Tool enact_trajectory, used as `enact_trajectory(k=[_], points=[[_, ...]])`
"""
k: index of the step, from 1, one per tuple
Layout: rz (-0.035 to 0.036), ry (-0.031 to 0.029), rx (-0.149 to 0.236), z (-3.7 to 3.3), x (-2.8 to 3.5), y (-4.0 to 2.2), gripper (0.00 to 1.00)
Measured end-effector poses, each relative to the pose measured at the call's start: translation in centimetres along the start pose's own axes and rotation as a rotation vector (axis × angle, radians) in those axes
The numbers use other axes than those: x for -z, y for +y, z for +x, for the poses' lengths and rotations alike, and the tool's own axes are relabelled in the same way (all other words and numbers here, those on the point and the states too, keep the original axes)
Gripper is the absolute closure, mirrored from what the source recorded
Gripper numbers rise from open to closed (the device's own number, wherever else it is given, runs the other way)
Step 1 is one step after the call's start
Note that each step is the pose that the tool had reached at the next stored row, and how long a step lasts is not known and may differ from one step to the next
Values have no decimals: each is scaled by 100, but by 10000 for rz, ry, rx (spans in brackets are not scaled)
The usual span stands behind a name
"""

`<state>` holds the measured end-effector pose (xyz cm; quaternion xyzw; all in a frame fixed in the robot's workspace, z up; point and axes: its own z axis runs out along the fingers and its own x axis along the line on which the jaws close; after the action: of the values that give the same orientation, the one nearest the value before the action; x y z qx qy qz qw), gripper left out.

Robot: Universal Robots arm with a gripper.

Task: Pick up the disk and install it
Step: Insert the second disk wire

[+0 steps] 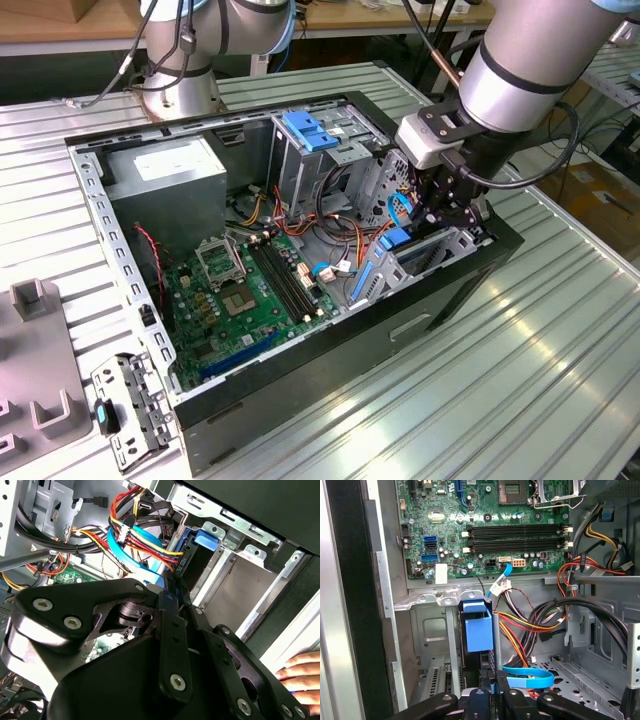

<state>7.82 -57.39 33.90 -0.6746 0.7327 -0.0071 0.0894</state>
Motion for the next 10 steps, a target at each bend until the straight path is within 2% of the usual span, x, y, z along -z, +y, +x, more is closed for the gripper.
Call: enact_trajectory(k=[6,7,10], points=[[1,-7,1,-2,15,-4,83],[0,-4,1,-6,43,-7,76],[1,9,2,-24,181,-24,76]])
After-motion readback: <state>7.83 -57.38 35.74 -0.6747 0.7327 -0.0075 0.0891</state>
